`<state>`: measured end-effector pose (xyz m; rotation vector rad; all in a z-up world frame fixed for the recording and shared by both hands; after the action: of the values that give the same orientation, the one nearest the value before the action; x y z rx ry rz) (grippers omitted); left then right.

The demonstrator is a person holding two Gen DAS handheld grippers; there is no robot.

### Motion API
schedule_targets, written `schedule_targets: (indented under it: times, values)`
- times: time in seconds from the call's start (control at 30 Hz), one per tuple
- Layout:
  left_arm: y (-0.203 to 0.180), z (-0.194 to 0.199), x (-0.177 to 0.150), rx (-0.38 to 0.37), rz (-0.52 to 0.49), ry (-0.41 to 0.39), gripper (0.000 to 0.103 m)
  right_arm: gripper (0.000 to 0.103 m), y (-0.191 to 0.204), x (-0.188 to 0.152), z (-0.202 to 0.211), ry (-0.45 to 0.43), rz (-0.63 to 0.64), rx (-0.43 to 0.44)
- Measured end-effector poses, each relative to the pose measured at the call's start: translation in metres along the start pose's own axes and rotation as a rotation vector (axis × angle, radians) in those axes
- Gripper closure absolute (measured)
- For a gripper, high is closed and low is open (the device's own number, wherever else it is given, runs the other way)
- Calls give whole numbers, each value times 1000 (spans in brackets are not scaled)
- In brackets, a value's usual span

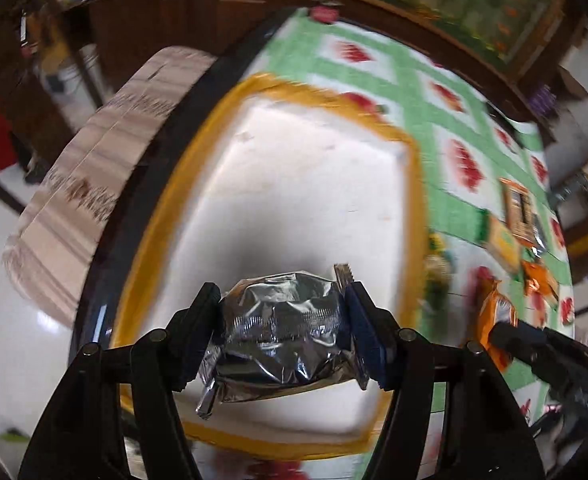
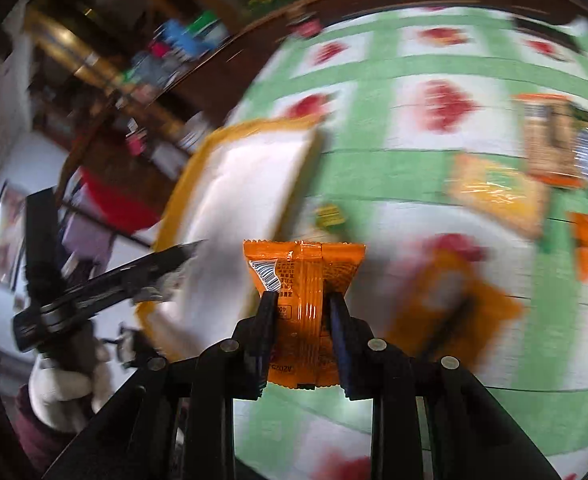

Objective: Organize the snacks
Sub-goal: 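Grasp the silver foil bag with the left tool while the right tool grasps an orange bag, then drop the silver bag and orange bag into the yellow-rimmed tray with both tools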

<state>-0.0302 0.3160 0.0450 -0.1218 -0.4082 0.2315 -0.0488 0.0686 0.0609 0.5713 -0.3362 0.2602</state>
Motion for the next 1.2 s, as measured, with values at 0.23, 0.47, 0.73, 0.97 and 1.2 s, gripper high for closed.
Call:
schedule_targets:
  times: [0.23,0.47,0.73,0.97,1.2]
  values:
    - [38,17,2,-73,76,-32,39,73,67,3,-61,91,111,45]
    - [49,42,14,-144,80,-98,39,67,82,12,-73,85,124,38]
    - [20,50,15,-265,32,-128,40,60,-9,33,-22,-12,60,-180]
    - [-6,46,3,-310,-23,-82,40,60,5,38,-65,66,202,-244]
    - [-26,46,-6,-328,-60,-59,40,66,-12,39,-88,84,63,-285]
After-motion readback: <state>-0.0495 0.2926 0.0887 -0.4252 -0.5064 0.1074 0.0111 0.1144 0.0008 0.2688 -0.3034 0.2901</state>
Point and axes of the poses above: each gripper's, at about its wrist camera, not at the fingertips, and z roughly against the way its jaws point, y to its left, x to its top, the point moved 2 cm from there along -z, roughly the way its jaws point
